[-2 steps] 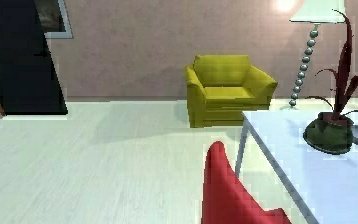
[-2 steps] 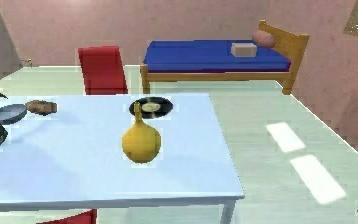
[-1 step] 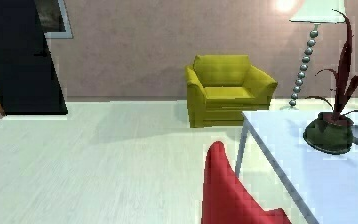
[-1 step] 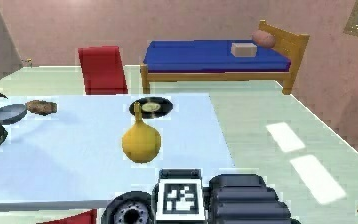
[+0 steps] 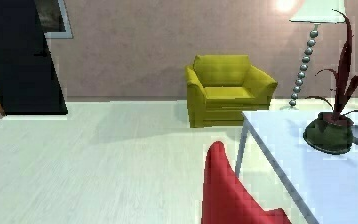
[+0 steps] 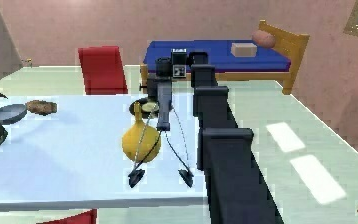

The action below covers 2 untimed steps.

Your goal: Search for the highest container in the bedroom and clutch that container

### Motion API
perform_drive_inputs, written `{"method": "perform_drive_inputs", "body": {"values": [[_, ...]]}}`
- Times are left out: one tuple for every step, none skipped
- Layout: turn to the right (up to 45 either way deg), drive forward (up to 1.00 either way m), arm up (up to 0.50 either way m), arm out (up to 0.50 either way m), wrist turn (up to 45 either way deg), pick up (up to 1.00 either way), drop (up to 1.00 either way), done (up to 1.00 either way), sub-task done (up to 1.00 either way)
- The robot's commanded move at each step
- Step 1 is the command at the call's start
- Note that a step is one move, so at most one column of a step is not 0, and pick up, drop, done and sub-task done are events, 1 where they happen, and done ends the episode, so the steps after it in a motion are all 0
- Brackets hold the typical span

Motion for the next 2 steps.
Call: {"method": "perform_drive_inputs", "body": {"values": [[0.0, 0.00, 0.00, 0.00, 45.0, 0.00, 0.00, 0.00, 0.00], [0.0, 0.00, 0.00, 0.00, 45.0, 0.00, 0.00, 0.00, 0.00]]}}
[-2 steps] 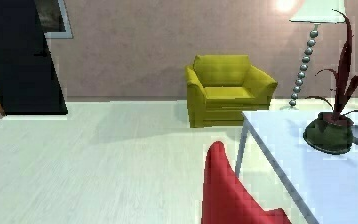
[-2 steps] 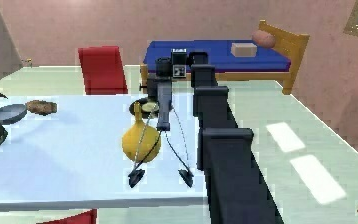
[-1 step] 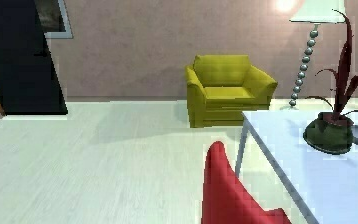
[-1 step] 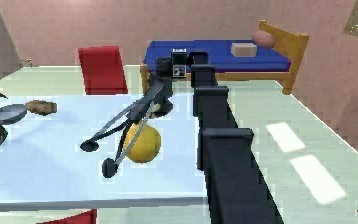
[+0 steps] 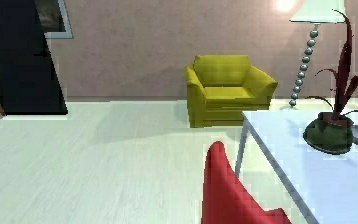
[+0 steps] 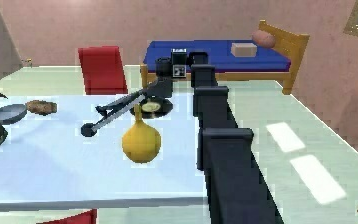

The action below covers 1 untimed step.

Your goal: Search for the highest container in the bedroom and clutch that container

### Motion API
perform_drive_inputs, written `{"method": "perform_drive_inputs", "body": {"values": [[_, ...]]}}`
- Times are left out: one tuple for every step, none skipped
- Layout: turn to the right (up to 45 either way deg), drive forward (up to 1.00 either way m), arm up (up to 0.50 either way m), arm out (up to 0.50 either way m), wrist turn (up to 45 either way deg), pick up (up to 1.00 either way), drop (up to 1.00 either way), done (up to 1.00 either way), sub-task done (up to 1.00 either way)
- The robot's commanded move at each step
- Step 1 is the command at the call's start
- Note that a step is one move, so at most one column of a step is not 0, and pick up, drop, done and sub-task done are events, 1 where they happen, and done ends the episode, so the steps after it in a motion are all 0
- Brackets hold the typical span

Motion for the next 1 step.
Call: {"method": "perform_drive_inputs", "body": {"values": [[0.0, 0.00, 0.00, 0.00, 45.0, 0.00, 0.00, 0.00, 0.00]]}}
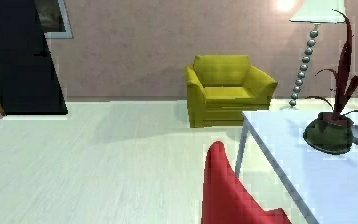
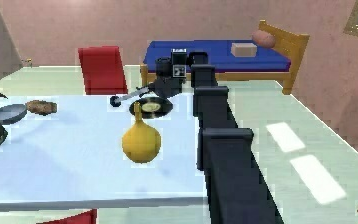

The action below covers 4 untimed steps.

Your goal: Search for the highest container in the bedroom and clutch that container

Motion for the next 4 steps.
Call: {"method": "perform_drive_inputs", "body": {"values": [[0.0, 0.00, 0.00, 0.00, 12.0, 0.00, 0.00, 0.00, 0.00], [0.0, 0.00, -0.28, 0.00, 0.0, 0.00, 0.00, 0.00, 0.00], [0.0, 0.00, 0.00, 0.00, 0.0, 1.00, 0.00, 0.00, 0.00], [0.0, 0.00, 0.10, 0.00, 0.0, 0.00, 0.00, 0.00, 0.00]]}}
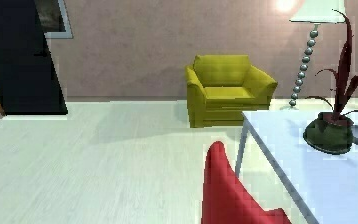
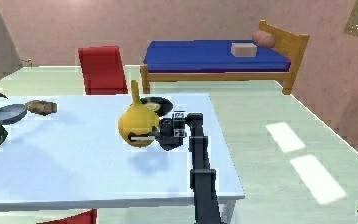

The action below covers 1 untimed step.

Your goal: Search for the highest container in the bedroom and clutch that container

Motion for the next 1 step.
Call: {"method": "perform_drive_inputs", "body": {"values": [[0.0, 0.00, 0.00, 0.00, 0.0, 0.00, 0.00, 1.00, 0.00]]}}
